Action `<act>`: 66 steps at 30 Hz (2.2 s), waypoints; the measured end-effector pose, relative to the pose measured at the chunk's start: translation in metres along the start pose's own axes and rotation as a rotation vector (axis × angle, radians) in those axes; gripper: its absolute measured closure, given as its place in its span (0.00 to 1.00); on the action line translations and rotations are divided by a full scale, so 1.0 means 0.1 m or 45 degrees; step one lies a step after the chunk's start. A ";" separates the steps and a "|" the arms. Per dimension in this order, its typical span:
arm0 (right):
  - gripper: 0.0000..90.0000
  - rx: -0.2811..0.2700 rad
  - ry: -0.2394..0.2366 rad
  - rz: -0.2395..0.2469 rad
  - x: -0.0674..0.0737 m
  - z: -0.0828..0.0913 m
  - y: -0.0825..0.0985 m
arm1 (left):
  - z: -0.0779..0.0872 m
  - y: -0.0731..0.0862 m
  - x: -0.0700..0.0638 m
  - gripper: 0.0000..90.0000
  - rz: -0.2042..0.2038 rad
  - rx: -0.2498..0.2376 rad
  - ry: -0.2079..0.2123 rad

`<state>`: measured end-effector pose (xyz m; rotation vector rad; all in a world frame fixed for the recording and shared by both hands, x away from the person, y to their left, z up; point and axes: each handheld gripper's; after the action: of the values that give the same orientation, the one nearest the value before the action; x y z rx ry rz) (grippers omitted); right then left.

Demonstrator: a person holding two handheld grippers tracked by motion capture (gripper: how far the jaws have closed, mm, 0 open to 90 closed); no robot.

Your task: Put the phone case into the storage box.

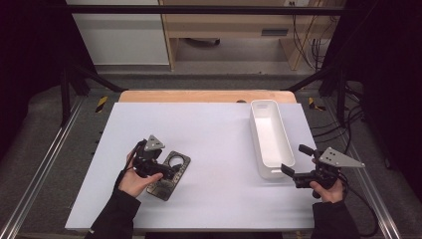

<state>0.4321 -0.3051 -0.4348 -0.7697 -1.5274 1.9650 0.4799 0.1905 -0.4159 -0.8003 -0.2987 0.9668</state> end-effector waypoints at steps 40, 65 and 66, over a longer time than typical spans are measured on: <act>0.00 0.008 -0.002 0.000 0.01 -0.02 0.01 | -0.44 0.25 0.01 0.00 0.040 0.259 -0.072; 0.00 0.009 -0.003 -0.002 0.01 -0.02 0.01 | -0.52 0.30 0.01 0.05 0.064 0.296 -0.124; 0.00 0.009 -0.003 -0.002 0.01 -0.02 0.01 | -0.52 0.30 0.01 0.05 0.064 0.296 -0.124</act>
<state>0.4327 -0.3033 -0.4359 -0.7634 -1.5211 1.9693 0.4908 0.1761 -0.4737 -0.5515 -0.2459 1.0679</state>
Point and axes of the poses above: each handheld gripper's, and its own axes: z roughly backward along the jaws, y roughly out of its underside, x roughly to its left, and after that the axes turned 11 degrees about z, right-handed
